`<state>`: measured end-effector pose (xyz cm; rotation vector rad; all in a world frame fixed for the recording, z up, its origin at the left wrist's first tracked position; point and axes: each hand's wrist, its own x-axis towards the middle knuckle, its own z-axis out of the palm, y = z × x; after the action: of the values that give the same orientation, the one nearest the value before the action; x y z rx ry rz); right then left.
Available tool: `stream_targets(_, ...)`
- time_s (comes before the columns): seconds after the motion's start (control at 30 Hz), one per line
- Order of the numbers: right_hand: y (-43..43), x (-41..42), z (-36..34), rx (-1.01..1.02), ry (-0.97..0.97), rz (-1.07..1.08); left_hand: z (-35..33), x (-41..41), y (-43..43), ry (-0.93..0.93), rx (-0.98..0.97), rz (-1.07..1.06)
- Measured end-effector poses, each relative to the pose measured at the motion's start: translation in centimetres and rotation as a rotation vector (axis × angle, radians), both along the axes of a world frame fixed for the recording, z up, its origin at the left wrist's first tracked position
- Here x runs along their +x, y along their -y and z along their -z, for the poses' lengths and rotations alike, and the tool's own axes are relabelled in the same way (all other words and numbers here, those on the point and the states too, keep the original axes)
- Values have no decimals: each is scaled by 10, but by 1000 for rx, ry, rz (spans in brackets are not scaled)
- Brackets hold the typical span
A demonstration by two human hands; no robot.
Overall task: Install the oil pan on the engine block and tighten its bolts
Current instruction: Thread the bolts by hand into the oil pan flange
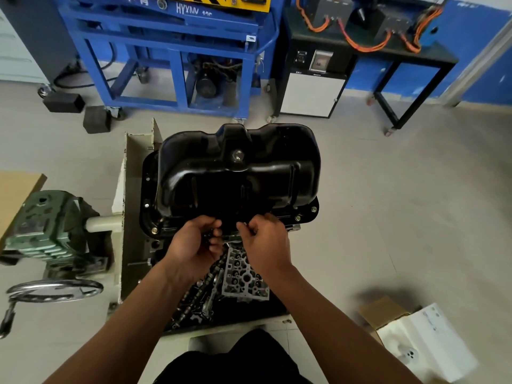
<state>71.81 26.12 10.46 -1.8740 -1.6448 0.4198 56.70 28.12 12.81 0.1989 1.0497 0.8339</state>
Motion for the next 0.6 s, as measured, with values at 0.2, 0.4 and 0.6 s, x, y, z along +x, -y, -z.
stream_targets(0.2, 5, 0, 1, 65, -39, 28, 1, -3, 0, 21, 11, 4)
stream_targets(0.4, 3, -5, 4, 47, -9, -1, 1, -4, -1, 25, 9, 16)
stream_targets(0.6, -3, -6, 3, 22, -16, 30, 2, -6, -2, 31, 14, 31)
